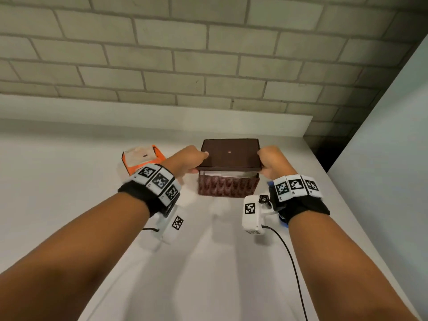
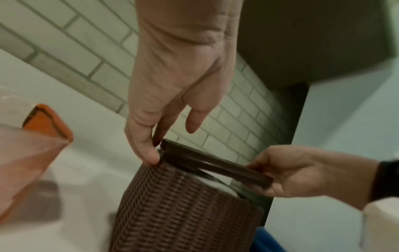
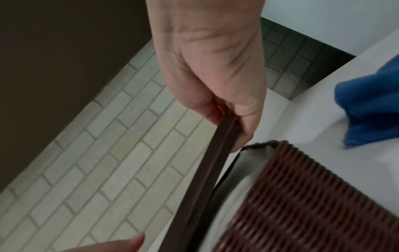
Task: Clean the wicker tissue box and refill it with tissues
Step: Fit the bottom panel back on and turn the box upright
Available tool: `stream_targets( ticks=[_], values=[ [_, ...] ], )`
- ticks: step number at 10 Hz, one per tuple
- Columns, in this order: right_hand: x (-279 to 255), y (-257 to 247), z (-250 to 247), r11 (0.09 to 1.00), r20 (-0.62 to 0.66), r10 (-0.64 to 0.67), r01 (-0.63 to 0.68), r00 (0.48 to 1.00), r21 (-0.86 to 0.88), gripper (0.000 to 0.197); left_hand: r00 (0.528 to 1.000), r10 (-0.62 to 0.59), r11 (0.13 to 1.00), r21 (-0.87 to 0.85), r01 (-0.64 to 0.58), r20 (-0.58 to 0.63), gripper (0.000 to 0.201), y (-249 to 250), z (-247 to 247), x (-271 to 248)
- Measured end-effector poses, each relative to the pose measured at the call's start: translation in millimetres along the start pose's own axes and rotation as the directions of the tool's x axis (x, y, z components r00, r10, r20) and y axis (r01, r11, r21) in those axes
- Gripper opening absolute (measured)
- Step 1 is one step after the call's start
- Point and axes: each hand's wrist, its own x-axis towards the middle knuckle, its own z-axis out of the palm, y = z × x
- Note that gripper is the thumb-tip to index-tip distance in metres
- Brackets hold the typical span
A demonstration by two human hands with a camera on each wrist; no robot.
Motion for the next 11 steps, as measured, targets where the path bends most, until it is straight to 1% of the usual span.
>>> stream_targets(
  ticks=[1,2,3,4,5,6,7,8,9,10,11],
  values=[
    [-29.4,-8.8,0.7,0.992,-0.043,0.012,-0.018,0.999,-0.128,0.035,0.994,0.022,0.995,0.101,-0.012,-0.103,0.028,-2.9,6.1,11.9],
    [-21.1,-4.1,3.1,0.956,-0.148,-0.059,0.013,0.987,-0.293,0.027,0.980,0.097,0.949,0.313,-0.039,-0.172,0.031,-4.7,8.5,13.2],
    [-21.4,-0.8,7.8,0.883,-0.154,-0.129,0.043,0.980,-0.467,0.031,0.966,0.175,0.905,0.417,-0.081,-0.192,0.040,-6.5,11.5,11.2],
    [-17.3,5.5,12.1,0.829,-0.154,-0.166,0.054,0.974,-0.557,0.032,0.959,0.193,0.891,0.447,-0.082,-0.208,0.031,-8.7,13.3,14.7],
    [-13.2,10.1,14.5,0.814,-0.146,-0.190,0.073,0.971,-0.576,0.032,0.958,0.184,0.893,0.444,-0.071,-0.218,0.027,-8.8,15.6,16.4],
    [-14.0,17.1,15.4,0.781,-0.149,-0.226,0.088,0.963,-0.618,0.033,0.953,0.186,0.889,0.454,-0.060,-0.238,0.029,-9.4,19.3,16.1],
    [-17.7,28.0,17.0,0.704,-0.143,-0.302,0.119,0.943,-0.701,0.033,0.947,0.194,0.891,0.451,-0.061,-0.255,0.029,-11.6,23.1,15.8],
    [-18.7,33.7,19.1,0.653,-0.124,-0.353,0.149,0.927,-0.742,0.034,0.942,0.201,0.883,0.466,-0.055,-0.269,0.030,-15.5,24.3,17.0],
    [-15.3,29.7,20.9,0.642,-0.113,-0.321,0.128,0.940,-0.756,0.035,0.947,0.195,0.866,0.498,-0.043,-0.257,0.032,-14.4,21.2,18.4],
    [-9.5,22.5,20.5,0.614,-0.068,-0.363,0.184,0.929,-0.768,0.050,0.935,0.262,0.818,0.569,-0.083,-0.240,0.042,-2.3,16.8,16.7],
    [-0.4,14.1,20.9,0.521,0.052,-0.444,0.305,0.895,-0.798,0.050,0.907,0.412,0.684,0.689,-0.241,-0.092,0.051,8.2,20.6,21.5]
  ],
)
